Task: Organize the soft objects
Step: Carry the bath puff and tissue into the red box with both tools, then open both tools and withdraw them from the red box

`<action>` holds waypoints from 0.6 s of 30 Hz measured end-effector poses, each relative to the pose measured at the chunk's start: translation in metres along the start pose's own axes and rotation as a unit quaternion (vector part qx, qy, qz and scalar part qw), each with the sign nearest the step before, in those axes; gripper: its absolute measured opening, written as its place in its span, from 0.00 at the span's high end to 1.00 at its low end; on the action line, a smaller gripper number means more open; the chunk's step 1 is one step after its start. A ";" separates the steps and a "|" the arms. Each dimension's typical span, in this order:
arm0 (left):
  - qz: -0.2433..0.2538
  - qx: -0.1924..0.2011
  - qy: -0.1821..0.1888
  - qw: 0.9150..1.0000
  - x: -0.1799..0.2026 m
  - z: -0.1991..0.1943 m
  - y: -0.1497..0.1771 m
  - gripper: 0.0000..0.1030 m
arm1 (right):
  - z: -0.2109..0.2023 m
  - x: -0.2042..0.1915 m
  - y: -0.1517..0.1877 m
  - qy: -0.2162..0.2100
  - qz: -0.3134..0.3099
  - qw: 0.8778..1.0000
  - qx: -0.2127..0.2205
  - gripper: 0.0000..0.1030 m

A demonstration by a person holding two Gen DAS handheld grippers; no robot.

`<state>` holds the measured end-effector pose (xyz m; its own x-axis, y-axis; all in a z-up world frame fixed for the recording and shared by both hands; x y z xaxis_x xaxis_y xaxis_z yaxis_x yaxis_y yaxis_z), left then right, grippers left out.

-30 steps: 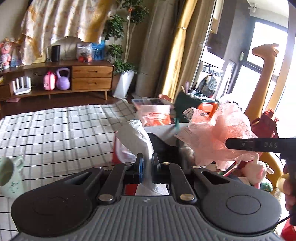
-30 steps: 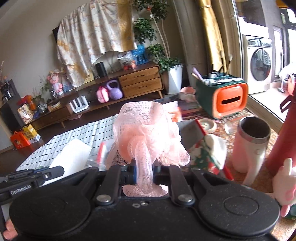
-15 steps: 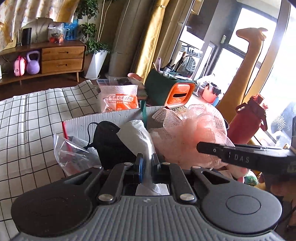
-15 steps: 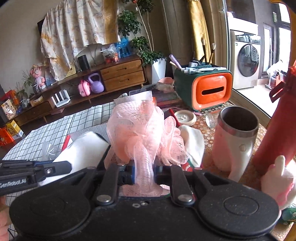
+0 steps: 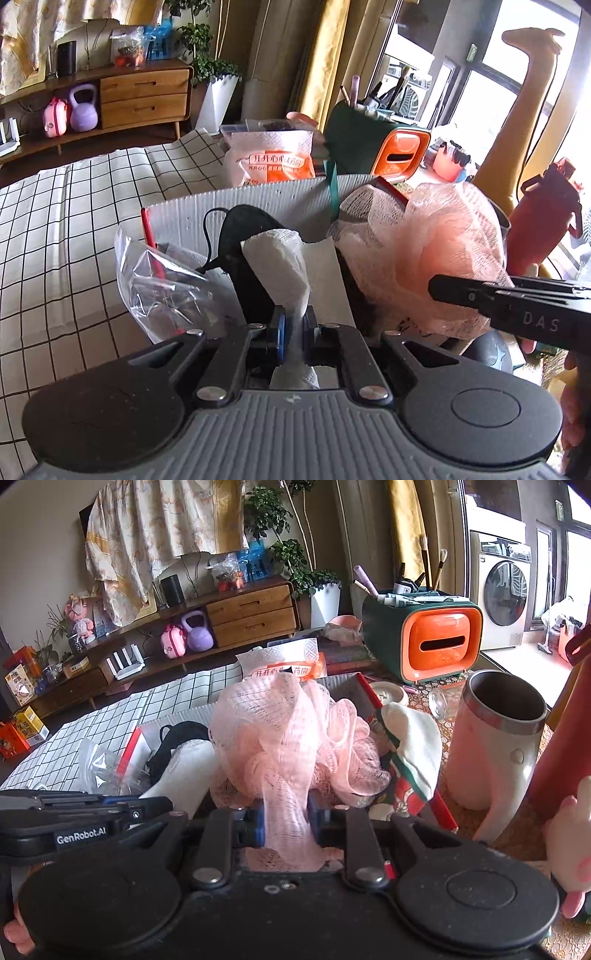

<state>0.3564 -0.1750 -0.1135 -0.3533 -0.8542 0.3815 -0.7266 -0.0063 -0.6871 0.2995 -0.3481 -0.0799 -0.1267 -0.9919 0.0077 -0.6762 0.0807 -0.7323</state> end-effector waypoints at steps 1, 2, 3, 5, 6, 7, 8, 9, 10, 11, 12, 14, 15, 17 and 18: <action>0.002 -0.003 -0.002 1.000 0.000 0.001 0.001 0.91 | -0.001 0.001 0.000 0.001 0.001 1.000 0.001 0.75; 0.004 -0.008 -0.004 1.000 0.000 0.003 0.003 0.91 | -0.002 0.001 0.001 0.001 0.001 1.000 0.001 0.71; 0.005 -0.011 -0.007 1.000 0.000 0.004 0.004 0.91 | -0.004 0.001 0.001 0.002 0.000 1.000 0.001 0.69; 0.005 -0.011 -0.012 1.000 0.000 0.004 0.005 0.91 | -0.004 0.004 0.000 0.005 0.002 1.000 0.003 0.64; 0.006 -0.011 -0.012 1.000 0.000 0.003 0.006 0.91 | -0.005 0.004 0.000 0.005 0.002 1.000 0.004 0.62; 0.007 -0.011 -0.014 1.000 0.001 0.003 0.006 0.91 | -0.007 0.004 0.000 0.005 0.001 1.000 0.005 0.58; 0.007 -0.011 -0.016 1.000 0.001 0.002 0.006 0.91 | -0.008 0.004 0.000 0.005 0.001 1.000 0.007 0.55; 0.007 -0.010 -0.019 1.000 0.001 0.001 0.006 0.91 | -0.010 0.003 0.001 0.005 0.000 1.000 0.011 0.52; 0.007 -0.009 -0.020 1.000 0.002 0.000 0.006 0.90 | -0.012 0.002 0.000 0.005 -0.002 1.000 0.014 0.48; 0.007 -0.008 -0.022 1.000 0.002 -0.001 0.006 0.90 | -0.015 0.002 0.001 0.005 -0.004 1.000 0.017 0.44; 0.009 -0.008 -0.023 1.000 0.003 -0.003 0.006 0.90 | -0.017 0.001 0.001 0.005 -0.005 1.000 0.020 0.43; 0.013 -0.006 -0.023 1.000 0.004 -0.005 0.006 0.89 | -0.021 0.000 0.001 0.001 -0.007 1.000 0.024 0.41; 0.014 -0.005 -0.023 1.000 0.005 -0.007 0.007 0.89 | -0.024 -0.001 0.001 0.000 -0.008 1.000 0.027 0.40; 0.011 -0.002 -0.023 1.000 0.005 -0.011 0.007 0.89 | -0.028 -0.002 0.001 0.001 -0.011 0.999 0.034 0.37; 0.012 0.000 -0.021 1.000 0.006 -0.012 0.006 0.89 | -0.030 -0.003 0.001 0.001 -0.013 0.999 0.036 0.37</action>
<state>0.3424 -0.1735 -0.1080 -0.3453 -0.8752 0.3387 -0.7188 0.0146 -0.6951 0.2775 -0.3424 -0.0603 -0.1107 -0.9934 0.0285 -0.6260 0.0475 -0.7783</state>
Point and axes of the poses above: each gripper's, at about its wrist camera, not at the fingertips, and z roughly the way its jaws point, x to its right, y to its underside, the point moved 4 cm from there along z, roughly the way its jaws point, and after that the axes turned 14 degrees about y, right-handed, at the moved point
